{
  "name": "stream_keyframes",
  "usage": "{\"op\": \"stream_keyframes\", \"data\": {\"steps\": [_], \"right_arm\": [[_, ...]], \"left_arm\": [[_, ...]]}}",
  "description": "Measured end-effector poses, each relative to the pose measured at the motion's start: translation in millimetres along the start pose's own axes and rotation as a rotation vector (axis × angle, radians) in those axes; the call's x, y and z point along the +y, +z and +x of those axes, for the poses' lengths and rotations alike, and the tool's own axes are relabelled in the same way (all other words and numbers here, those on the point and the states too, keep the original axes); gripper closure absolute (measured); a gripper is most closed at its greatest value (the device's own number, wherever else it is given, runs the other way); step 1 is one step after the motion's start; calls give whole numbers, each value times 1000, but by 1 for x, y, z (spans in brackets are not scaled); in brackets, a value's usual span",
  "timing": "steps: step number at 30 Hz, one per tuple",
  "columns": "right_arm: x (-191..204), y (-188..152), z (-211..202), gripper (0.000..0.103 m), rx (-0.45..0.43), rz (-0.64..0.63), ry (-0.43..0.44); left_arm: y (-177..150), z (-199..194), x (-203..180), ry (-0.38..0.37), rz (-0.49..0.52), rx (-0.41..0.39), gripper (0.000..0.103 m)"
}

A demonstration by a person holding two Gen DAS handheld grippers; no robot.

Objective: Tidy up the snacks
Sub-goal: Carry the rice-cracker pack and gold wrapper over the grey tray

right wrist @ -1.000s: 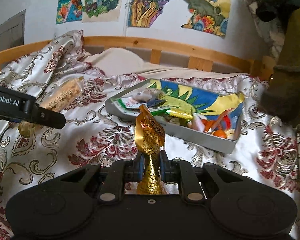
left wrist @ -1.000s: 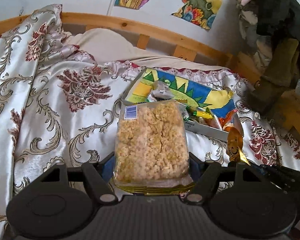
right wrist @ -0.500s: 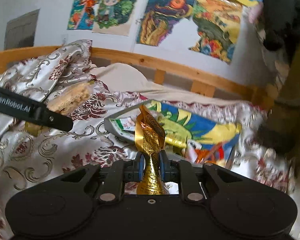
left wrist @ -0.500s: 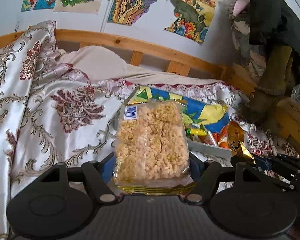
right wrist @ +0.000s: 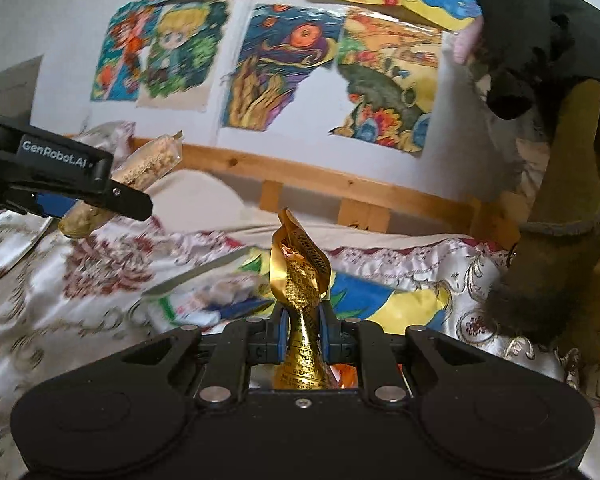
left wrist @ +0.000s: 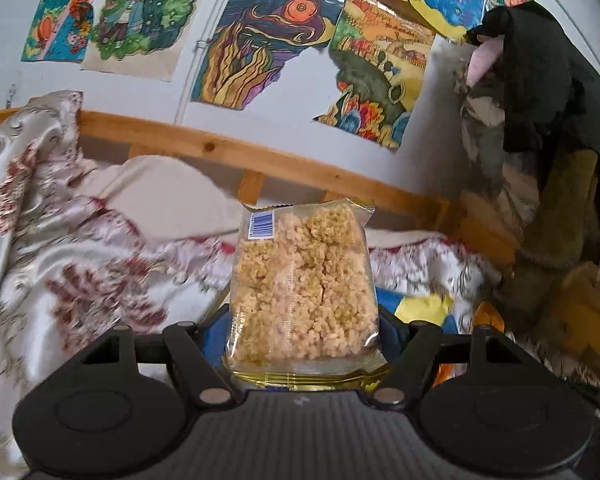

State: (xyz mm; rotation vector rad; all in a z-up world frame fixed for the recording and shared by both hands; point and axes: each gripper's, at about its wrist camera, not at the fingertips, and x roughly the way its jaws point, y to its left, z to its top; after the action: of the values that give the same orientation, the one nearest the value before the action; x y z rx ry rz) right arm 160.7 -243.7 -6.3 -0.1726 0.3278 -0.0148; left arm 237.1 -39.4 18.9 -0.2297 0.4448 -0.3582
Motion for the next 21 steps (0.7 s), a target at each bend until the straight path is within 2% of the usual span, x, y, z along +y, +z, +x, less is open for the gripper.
{"op": "stream_keyframes", "data": {"steps": [5, 10, 21], "right_arm": [[-13, 4, 34, 87, -8, 54, -28], [-23, -1, 68, 87, 26, 107, -49], [-25, -14, 126, 87, 121, 156, -32]], "left_arm": [[0, 44, -5, -54, -21, 1, 27], [-15, 82, -9, -76, 21, 45, 27], [-36, 123, 6, -85, 30, 132, 27]]}}
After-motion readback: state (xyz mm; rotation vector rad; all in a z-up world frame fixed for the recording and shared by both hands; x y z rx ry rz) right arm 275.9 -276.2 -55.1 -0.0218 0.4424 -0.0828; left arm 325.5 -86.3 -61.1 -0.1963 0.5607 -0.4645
